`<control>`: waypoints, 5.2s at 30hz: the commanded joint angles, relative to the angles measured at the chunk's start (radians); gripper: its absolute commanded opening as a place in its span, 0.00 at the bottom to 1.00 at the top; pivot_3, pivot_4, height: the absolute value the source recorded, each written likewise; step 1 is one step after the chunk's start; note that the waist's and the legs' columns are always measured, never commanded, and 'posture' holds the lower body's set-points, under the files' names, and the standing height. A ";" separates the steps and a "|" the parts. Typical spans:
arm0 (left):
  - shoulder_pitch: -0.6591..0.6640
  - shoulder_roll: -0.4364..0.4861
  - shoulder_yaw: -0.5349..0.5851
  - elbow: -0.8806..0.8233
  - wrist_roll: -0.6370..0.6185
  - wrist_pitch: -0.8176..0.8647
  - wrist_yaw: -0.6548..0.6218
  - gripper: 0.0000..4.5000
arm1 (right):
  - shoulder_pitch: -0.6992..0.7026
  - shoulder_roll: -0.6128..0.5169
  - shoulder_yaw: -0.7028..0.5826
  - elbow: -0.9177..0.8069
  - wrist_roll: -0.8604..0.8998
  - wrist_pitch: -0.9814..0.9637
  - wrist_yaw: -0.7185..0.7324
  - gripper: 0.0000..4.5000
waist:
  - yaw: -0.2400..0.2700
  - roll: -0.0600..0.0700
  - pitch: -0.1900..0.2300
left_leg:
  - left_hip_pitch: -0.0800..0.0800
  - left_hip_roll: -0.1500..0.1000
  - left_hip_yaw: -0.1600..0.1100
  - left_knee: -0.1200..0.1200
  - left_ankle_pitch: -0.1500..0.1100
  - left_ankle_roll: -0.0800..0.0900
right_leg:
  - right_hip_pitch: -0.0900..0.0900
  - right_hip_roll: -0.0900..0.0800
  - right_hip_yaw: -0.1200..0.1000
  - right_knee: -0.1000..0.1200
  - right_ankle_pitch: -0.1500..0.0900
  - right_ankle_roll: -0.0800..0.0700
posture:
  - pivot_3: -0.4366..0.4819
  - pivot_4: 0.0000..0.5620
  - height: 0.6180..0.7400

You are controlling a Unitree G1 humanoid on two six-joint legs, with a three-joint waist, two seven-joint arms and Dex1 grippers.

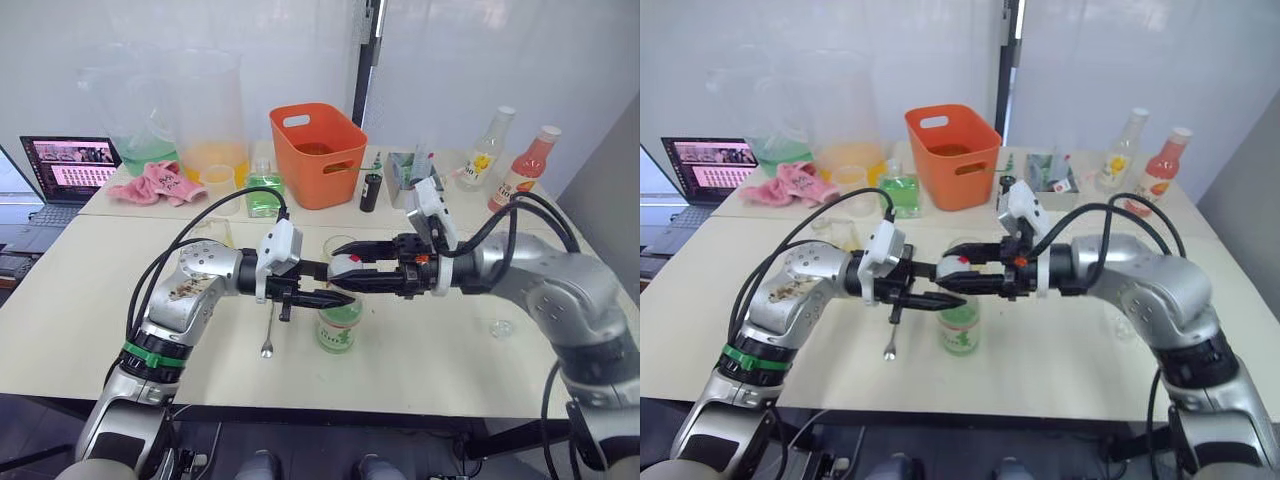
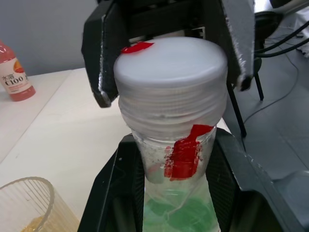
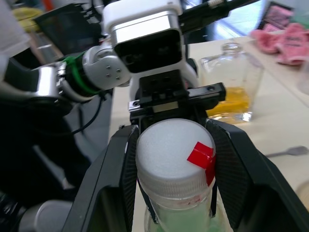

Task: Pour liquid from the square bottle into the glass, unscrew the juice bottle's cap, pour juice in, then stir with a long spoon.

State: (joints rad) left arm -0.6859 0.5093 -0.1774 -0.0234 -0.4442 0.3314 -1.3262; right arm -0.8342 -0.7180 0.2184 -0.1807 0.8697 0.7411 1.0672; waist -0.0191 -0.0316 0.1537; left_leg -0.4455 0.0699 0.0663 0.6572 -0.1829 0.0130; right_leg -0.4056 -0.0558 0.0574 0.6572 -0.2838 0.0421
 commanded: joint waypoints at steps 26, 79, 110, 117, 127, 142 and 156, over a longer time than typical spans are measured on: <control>0.026 0.021 -0.003 -0.104 -0.001 0.033 0.060 0.29 | -0.032 -0.017 -0.279 -0.070 -0.062 0.120 0.088 0.99 | 0.027 0.001 0.001 | 0.000 -0.001 0.000 0.000 -0.001 0.000 | -0.001 -0.001 0.001 0.006 0.000 0.000 | 0.48 0.27 0.99; -0.001 -0.050 -0.039 -0.028 0.042 -0.019 0.076 0.29 | 0.104 -0.029 -0.132 -0.212 0.167 0.144 -0.127 0.38 | 0.013 0.001 0.001 | 0.000 -0.003 0.001 0.002 0.000 0.000 | 0.002 -0.001 0.006 0.000 -0.001 0.002 | 0.48 0.27 0.99; 0.018 -0.014 -0.006 -0.040 0.029 -0.035 0.059 0.29 | -0.157 -0.002 -0.104 0.085 -0.136 0.052 0.320 0.99 | 0.017 0.001 0.001 | 0.000 -0.002 0.000 0.001 -0.002 0.002 | 0.000 0.001 0.007 0.005 -0.002 0.001 | 0.48 0.27 0.99; 0.028 -0.019 -0.002 -0.043 0.028 -0.038 0.072 0.29 | 0.075 -0.016 -0.364 -0.349 -0.042 0.312 -0.180 0.99 | 0.020 0.001 0.001 | 0.000 -0.003 0.000 0.001 -0.002 0.002 | 0.000 0.000 0.007 0.006 -0.002 0.001 | 0.48 0.27 0.99; 0.014 -0.035 -0.013 -0.034 0.035 -0.034 0.086 0.29 | 0.251 0.113 -0.536 -0.675 0.342 0.541 -0.841 0.99 | 0.014 0.001 0.001 | 0.000 -0.003 0.001 0.001 -0.001 0.001 | 0.002 0.000 0.008 0.002 -0.002 0.002 | 0.48 0.27 0.99; -0.037 -0.047 -0.027 0.017 0.041 -0.043 0.066 0.29 | 0.263 -0.004 -0.357 -0.655 0.640 0.372 -1.336 0.99 | 0.010 0.001 0.001 | 0.000 -0.003 0.000 0.001 -0.001 0.001 | 0.002 -0.001 0.008 0.000 -0.002 0.002 | 0.48 0.27 0.99; -0.044 -0.045 -0.031 0.012 0.039 -0.030 0.069 0.29 | 0.252 -0.089 -0.255 -0.644 0.717 0.225 -1.473 0.75 | 0.010 0.001 0.001 | -0.001 -0.003 0.000 0.001 -0.001 0.002 | 0.002 -0.001 0.008 -0.001 -0.002 0.002 | 0.48 0.27 0.99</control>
State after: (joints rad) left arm -0.7062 0.4637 -0.2115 -0.0025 -0.4236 0.3074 -1.2709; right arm -0.5657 -0.7966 -0.0320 -0.8131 1.5759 0.9991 -0.3959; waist -0.0091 -0.0305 0.1545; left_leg -0.4463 0.0670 0.0667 0.6582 -0.1836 0.0146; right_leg -0.4035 -0.0564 0.0658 0.6566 -0.2858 0.0443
